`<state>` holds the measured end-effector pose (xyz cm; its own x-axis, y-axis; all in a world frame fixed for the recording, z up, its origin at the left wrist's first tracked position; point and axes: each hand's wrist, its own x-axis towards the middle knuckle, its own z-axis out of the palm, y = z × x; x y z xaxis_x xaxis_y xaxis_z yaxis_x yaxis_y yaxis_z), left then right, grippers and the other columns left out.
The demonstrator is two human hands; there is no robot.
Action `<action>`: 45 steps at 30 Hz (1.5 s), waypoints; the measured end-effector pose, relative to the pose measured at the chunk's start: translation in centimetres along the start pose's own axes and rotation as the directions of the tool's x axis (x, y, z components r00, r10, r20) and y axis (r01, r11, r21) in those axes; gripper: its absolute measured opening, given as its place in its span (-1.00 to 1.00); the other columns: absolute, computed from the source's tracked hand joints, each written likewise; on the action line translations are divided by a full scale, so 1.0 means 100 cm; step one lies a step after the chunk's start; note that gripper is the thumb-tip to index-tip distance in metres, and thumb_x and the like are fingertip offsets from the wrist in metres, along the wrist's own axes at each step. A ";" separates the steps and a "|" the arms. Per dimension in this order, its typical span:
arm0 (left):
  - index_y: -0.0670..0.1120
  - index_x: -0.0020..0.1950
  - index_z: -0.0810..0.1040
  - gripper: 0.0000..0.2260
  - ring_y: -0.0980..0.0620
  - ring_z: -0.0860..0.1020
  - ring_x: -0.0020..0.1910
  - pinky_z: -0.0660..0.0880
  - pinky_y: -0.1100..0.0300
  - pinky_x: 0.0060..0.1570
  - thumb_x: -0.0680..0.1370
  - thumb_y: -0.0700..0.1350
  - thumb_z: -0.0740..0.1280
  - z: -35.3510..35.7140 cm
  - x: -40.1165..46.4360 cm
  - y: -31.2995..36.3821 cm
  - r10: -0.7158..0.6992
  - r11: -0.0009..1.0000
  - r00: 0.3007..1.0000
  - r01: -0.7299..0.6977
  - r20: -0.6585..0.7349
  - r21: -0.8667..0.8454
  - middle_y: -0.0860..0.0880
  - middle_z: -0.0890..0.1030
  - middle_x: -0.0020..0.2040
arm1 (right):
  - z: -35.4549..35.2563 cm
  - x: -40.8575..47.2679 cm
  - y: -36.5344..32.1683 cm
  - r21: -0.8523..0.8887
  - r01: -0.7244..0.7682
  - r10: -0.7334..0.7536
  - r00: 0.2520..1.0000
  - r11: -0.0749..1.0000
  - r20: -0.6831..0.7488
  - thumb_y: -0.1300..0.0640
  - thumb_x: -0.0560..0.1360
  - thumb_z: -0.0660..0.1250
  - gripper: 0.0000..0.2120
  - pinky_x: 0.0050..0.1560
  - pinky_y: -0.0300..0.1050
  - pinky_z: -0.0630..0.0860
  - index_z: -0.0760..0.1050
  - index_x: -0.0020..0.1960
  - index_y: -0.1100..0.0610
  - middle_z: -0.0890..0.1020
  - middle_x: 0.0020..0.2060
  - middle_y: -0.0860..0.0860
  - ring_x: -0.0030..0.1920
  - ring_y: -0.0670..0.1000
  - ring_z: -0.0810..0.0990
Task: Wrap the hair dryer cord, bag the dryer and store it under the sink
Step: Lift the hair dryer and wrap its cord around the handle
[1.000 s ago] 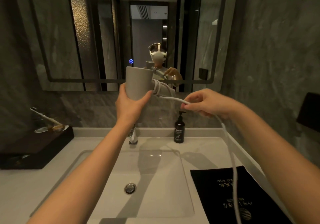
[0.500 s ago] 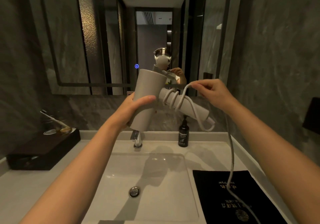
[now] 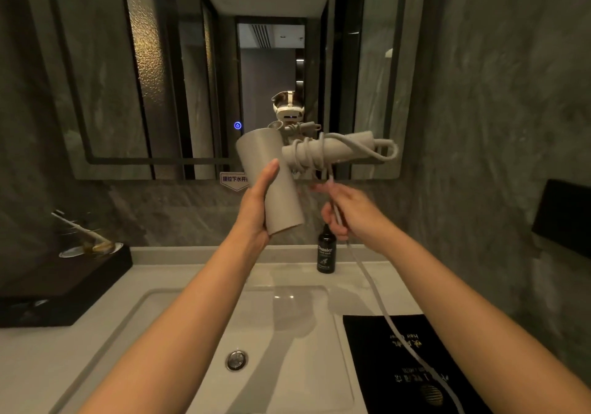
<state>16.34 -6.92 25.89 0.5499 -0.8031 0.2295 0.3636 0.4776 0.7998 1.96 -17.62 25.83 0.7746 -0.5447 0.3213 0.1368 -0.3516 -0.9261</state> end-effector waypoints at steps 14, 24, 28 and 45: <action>0.08 0.14 0.37 -0.48 0.08 0.54 -0.08 0.53 0.18 -0.23 0.31 0.10 0.53 -0.030 0.007 0.004 0.329 0.646 0.944 -0.236 0.015 0.726 0.07 0.51 -0.03 | -0.033 -0.033 -0.045 -0.730 0.090 -0.146 0.989 0.677 -0.013 -0.05 0.49 0.33 -0.84 -0.31 -0.24 0.50 0.65 -0.05 -0.03 0.65 -0.28 -0.07 -0.28 -0.16 0.59; 0.23 0.06 0.42 -0.51 0.18 0.63 -0.15 0.54 0.35 -0.33 0.20 0.27 0.46 -0.050 -0.014 0.024 0.062 0.669 0.972 -0.210 0.229 0.713 -0.01 0.56 0.03 | -0.024 -0.020 -0.048 -0.495 0.184 -0.270 0.957 0.849 -0.107 -0.02 0.49 0.34 -0.88 -0.43 -0.47 0.39 0.62 -0.18 -0.16 0.62 -0.41 -0.13 -0.42 -0.25 0.51; 0.08 0.12 0.48 -0.48 0.04 0.65 -0.14 0.59 0.16 -0.20 0.22 0.21 0.43 -0.056 -0.021 0.027 -0.054 0.758 0.964 -0.130 0.259 0.639 -0.07 0.65 -0.02 | -0.018 -0.014 -0.038 -0.370 0.144 -0.210 0.967 0.918 -0.146 -0.06 0.47 0.36 -0.84 -0.51 -0.45 0.33 0.67 -0.17 -0.03 0.58 -0.50 -0.18 -0.52 -0.25 0.44; -0.07 0.16 0.50 -0.60 0.00 0.65 -0.20 0.59 0.13 -0.31 0.41 0.07 0.46 -0.006 -0.014 -0.008 0.066 0.981 0.997 -0.058 -0.037 0.187 -0.09 0.65 -0.10 | 0.008 -0.051 0.008 -0.225 -0.019 -0.003 0.995 0.974 -0.095 -0.01 0.60 0.16 -0.71 -0.58 -0.30 0.23 0.60 0.10 0.07 0.42 -0.52 -0.04 -0.58 -0.15 0.31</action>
<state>15.70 -5.99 24.63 0.6002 -0.7560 0.2612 0.1840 0.4483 0.8747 -1.42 -14.55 23.28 0.7122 -0.6134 0.3413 -0.0202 -0.5039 -0.8635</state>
